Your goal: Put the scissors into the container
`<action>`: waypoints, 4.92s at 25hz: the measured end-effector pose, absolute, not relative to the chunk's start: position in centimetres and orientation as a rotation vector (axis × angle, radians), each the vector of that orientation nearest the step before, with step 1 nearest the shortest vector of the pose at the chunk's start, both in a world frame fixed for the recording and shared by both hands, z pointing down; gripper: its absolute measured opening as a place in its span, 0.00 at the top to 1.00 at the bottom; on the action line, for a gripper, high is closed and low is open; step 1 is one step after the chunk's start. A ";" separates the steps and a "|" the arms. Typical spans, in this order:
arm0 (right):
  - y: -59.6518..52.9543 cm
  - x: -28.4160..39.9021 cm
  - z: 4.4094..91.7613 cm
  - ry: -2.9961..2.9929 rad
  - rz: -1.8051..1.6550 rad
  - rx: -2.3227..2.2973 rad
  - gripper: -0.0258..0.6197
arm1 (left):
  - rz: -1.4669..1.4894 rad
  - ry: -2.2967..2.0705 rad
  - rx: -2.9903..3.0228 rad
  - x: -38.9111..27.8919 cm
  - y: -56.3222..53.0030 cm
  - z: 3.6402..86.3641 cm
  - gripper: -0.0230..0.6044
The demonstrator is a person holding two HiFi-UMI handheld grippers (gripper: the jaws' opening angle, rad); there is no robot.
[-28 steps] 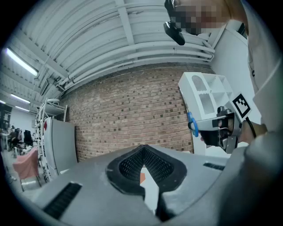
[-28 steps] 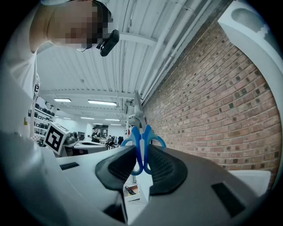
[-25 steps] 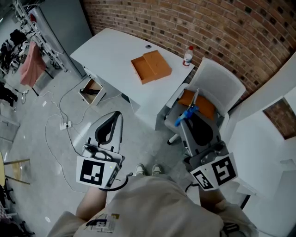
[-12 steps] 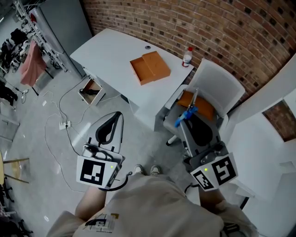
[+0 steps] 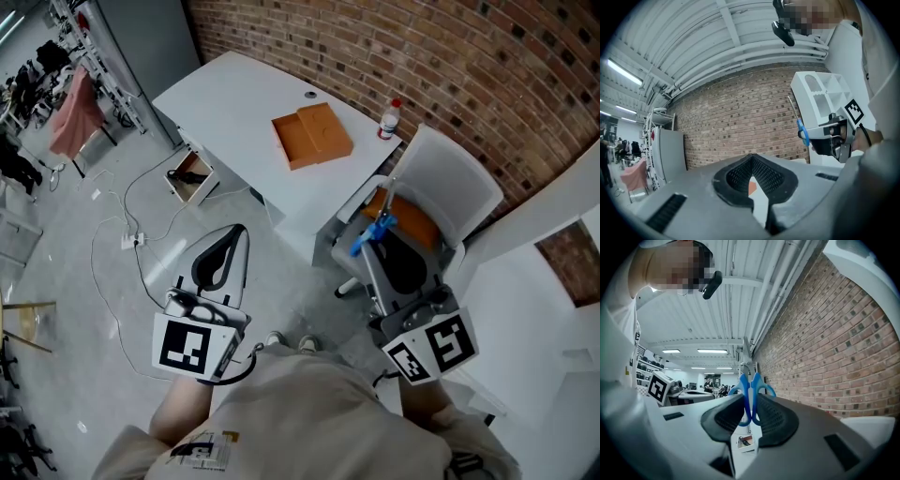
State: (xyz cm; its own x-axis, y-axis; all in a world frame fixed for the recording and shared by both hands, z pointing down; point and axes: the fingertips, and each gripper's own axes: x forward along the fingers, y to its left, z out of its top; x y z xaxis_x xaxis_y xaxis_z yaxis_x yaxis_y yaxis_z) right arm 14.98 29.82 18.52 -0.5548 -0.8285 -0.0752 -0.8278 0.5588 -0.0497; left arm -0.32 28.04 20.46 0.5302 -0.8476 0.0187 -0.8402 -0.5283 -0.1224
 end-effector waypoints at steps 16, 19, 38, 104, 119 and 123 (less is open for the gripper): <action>29.3 15.4 20.0 2.713 -0.009 -1.360 0.83 | -0.121 1.549 -2.585 -0.2 28.9 21.4 0.95; 28.6 15.2 20.6 2.707 -0.005 -1.364 0.83 | -0.112 1.538 -2.579 -0.3 28.2 22.0 0.95; 13.8 10.5 23.5 2.747 -0.084 -1.443 0.83 | -0.143 1.503 -2.617 -4.8 13.6 23.6 0.95; -26.3 6.6 52.6 2.839 -1.282 -1.908 0.83 | -0.597 1.137 -3.123 -2.5 -30.2 45.4 0.95; -26.2 5.9 62.8 2.847 -1.705 -1.902 0.83 | -0.796 1.165 -3.214 -2.1 -30.8 54.6 0.95; -26.3 5.8 64.7 2.820 -1.793 -1.941 0.83 | -0.828 1.153 -3.239 -2.2 -30.6 56.1 0.95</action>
